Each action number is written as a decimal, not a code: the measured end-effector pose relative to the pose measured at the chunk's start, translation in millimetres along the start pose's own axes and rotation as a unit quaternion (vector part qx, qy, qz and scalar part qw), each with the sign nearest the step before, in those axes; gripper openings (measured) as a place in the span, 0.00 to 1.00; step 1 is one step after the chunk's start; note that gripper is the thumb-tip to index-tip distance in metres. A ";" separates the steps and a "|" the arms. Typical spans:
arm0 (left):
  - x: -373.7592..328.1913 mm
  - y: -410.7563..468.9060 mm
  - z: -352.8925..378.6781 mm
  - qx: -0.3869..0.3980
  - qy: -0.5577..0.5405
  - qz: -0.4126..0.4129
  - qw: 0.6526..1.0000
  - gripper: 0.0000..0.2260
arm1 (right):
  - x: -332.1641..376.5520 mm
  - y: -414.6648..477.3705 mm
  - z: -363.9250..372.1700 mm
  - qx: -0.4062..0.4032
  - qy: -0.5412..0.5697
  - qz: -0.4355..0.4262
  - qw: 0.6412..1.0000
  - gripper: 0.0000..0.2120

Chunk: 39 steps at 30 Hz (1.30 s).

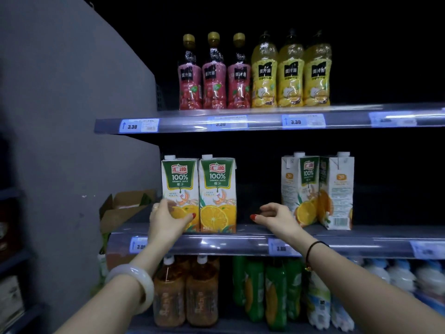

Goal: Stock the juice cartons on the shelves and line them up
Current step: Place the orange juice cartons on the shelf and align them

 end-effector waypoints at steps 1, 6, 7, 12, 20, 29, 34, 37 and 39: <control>-5.6 -6.9 7.1 0.036 -0.009 -0.001 0.999 0.18 | -0.7 -3.1 -9.1 0.000 -0.007 -0.002 1.000 0.24; -38.5 -50.4 61.5 0.185 -0.032 -0.014 0.982 0.15 | -11.6 -24.8 -61.7 0.005 -0.026 -0.001 1.000 0.22; -46.0 -59.3 71.8 0.184 -0.037 -0.012 0.982 0.14 | -15.3 -29.6 -72.6 0.000 -0.028 0.000 1.000 0.21; -83.4 -95.5 120.3 0.180 -0.076 -0.017 0.981 0.12 | -34.2 -48.1 -127.4 -0.020 -0.041 0.001 0.999 0.18; -112.0 -115.3 162.0 0.182 -0.080 -0.036 0.979 0.17 | -55.3 -44.0 -188.7 -0.047 -0.058 0.012 0.997 0.22; -123.9 -80.8 204.0 0.188 -0.068 -0.017 0.980 0.32 | -72.5 -8.7 -196.5 -0.092 -0.063 0.017 0.994 0.17; -120.5 -61.2 226.5 0.184 -0.076 -0.028 0.980 0.38 | -83.4 6.5 -192.7 -0.111 -0.041 0.018 0.993 0.21; -120.0 -57.6 239.4 0.197 -0.104 -0.042 0.974 0.36 | -91.6 11.5 -190.2 -0.087 -0.062 0.009 0.994 0.17; -120.5 -55.5 245.3 0.194 -0.111 -0.044 0.974 0.34 | -95.9 12.4 -187.3 -0.088 -0.064 0.002 0.994 0.16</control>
Point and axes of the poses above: each hand's wrist, its own y-axis towards the middle knuckle, its own z-axis out of the palm, x = y × z, the point moved 2 cm from there along y, towards the middle knuckle, and after that the axes turned 7 degrees about -z, right-handed, at the moved point
